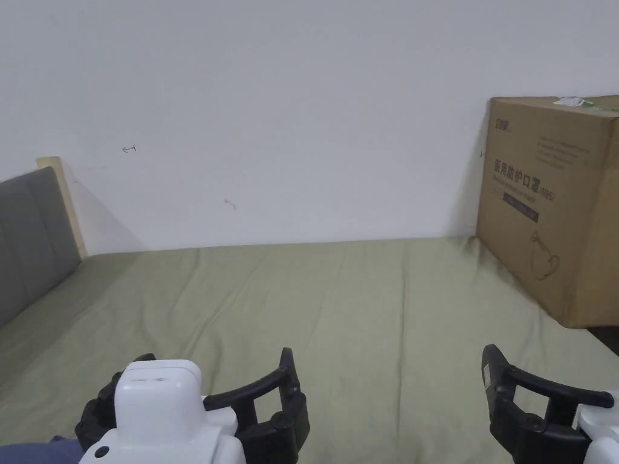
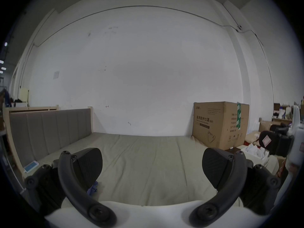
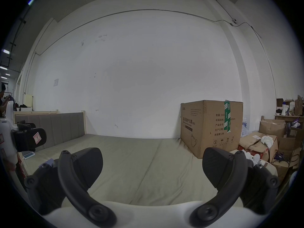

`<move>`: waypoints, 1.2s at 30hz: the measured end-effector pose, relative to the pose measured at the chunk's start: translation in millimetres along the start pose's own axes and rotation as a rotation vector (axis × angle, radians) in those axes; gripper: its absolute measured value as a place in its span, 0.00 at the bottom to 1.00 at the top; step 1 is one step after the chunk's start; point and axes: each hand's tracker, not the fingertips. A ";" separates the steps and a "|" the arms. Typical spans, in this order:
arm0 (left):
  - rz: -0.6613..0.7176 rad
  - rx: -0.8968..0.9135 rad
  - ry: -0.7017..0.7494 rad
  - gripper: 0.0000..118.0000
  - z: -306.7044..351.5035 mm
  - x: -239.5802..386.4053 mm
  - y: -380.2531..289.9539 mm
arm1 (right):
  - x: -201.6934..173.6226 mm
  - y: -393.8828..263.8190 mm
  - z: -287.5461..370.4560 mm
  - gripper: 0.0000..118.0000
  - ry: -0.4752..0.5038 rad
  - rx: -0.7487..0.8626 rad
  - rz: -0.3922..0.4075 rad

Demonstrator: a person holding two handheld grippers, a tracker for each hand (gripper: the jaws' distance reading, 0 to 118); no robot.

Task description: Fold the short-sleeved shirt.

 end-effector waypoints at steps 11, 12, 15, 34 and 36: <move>-0.014 -0.007 0.001 1.00 -3.7 3.8 3.7 | -3.7 -3.2 -2.7 1.00 0.007 -0.028 0.007; -0.021 -0.008 -0.002 1.00 -3.9 3.5 3.3 | -4.7 -3.5 -2.7 1.00 0.008 -0.029 0.010; -0.038 0.005 0.009 1.00 -1.5 6.1 2.4 | -5.8 -4.5 -2.9 1.00 0.012 -0.034 0.016; 0.015 -0.043 -0.049 1.00 -9.4 2.7 7.2 | -8.8 -8.8 -8.0 1.00 0.031 -0.077 0.017; 0.023 -0.049 -0.056 1.00 -9.5 1.0 6.6 | -9.1 -9.3 -7.9 1.00 0.028 -0.075 0.021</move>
